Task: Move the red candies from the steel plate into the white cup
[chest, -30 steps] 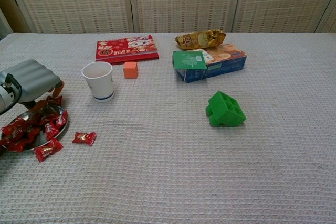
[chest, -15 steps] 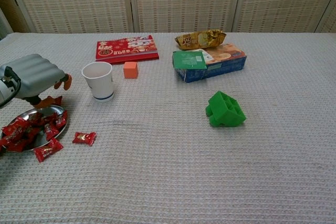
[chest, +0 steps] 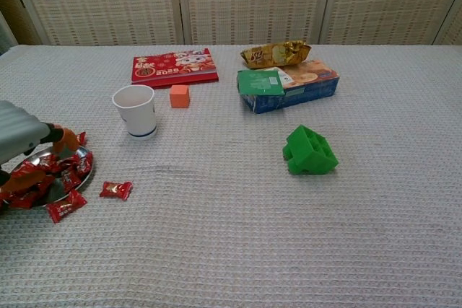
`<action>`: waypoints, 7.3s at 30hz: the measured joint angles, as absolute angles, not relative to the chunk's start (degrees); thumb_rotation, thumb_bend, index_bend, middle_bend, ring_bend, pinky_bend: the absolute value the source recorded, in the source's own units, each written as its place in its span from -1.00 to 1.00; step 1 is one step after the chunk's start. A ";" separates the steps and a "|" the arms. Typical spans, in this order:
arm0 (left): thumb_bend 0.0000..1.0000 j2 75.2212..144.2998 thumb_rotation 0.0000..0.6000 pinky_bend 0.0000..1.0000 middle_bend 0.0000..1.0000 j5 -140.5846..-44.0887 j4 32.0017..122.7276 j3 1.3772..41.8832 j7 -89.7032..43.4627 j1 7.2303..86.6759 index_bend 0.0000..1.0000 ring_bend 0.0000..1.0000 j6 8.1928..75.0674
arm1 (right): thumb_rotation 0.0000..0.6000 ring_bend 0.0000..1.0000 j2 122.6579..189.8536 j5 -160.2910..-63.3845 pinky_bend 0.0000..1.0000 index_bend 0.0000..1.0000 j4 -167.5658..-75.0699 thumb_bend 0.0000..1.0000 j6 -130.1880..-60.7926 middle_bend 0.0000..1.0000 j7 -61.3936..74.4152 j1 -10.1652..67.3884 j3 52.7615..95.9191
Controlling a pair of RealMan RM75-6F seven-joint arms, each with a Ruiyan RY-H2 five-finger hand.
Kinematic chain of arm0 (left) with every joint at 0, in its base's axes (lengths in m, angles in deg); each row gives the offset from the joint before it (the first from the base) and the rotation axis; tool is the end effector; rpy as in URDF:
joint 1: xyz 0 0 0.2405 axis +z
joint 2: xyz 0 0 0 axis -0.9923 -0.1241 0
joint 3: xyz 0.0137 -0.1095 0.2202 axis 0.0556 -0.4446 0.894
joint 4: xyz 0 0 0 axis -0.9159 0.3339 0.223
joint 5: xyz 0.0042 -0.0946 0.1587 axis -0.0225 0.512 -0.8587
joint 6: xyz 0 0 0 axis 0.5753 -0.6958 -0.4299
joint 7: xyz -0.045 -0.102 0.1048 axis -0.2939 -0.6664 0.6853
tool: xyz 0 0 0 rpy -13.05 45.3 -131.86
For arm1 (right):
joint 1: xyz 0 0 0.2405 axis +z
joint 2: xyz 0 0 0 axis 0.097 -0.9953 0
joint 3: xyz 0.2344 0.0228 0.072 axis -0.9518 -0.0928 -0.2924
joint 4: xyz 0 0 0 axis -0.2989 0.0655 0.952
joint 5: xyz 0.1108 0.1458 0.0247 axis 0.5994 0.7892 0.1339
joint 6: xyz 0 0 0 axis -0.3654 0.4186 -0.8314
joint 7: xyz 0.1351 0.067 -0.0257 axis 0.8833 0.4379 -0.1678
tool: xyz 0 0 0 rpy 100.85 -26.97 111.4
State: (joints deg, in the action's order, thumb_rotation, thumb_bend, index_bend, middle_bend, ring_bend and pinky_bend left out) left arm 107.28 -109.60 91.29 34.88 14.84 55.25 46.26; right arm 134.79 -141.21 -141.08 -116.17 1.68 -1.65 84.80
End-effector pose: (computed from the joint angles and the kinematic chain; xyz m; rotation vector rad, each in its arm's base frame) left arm -0.2339 0.2562 0.0418 -1.9535 -0.4627 -0.5327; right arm -0.2822 -0.1713 0.1724 1.5238 -0.8591 0.8585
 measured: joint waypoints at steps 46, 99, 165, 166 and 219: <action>-0.17 112.76 1.00 1.00 0.35 -114.33 78.92 32.98 9.56 60.60 0.29 0.30 46.86 | 1.00 -1.00 134.80 -141.07 -1.00 -1.00 -141.42 -0.75 -115.99 -1.00 1.16 -1.64 84.84; 0.31 127.28 1.00 1.00 0.59 -109.45 64.07 16.83 8.70 38.81 0.50 0.45 41.49 | 1.00 -1.00 134.80 -137.88 -1.00 -1.00 -141.18 -0.75 -114.82 -1.00 1.08 -1.34 83.60; -0.17 109.12 1.00 1.00 -0.64 -120.97 87.87 39.29 5.83 59.39 -0.72 0.02 53.12 | 1.00 -1.00 134.53 -143.08 -1.00 -1.00 -141.84 -0.75 -115.39 -1.00 1.41 -1.40 85.98; -0.17 109.76 1.00 1.00 -0.64 -121.21 86.92 39.38 6.30 59.72 -0.72 0.11 53.15 | 1.00 -1.00 134.56 -143.20 -1.00 -1.00 -141.87 -0.75 -115.35 -1.00 1.35 -1.39 86.07; -0.16 118.75 1.00 1.00 0.35 -125.53 77.97 34.79 10.68 59.97 0.25 0.55 50.25 | 1.00 -1.00 133.78 -143.74 -1.00 -1.00 -141.88 -0.75 -116.66 -1.00 2.53 -2.05 86.29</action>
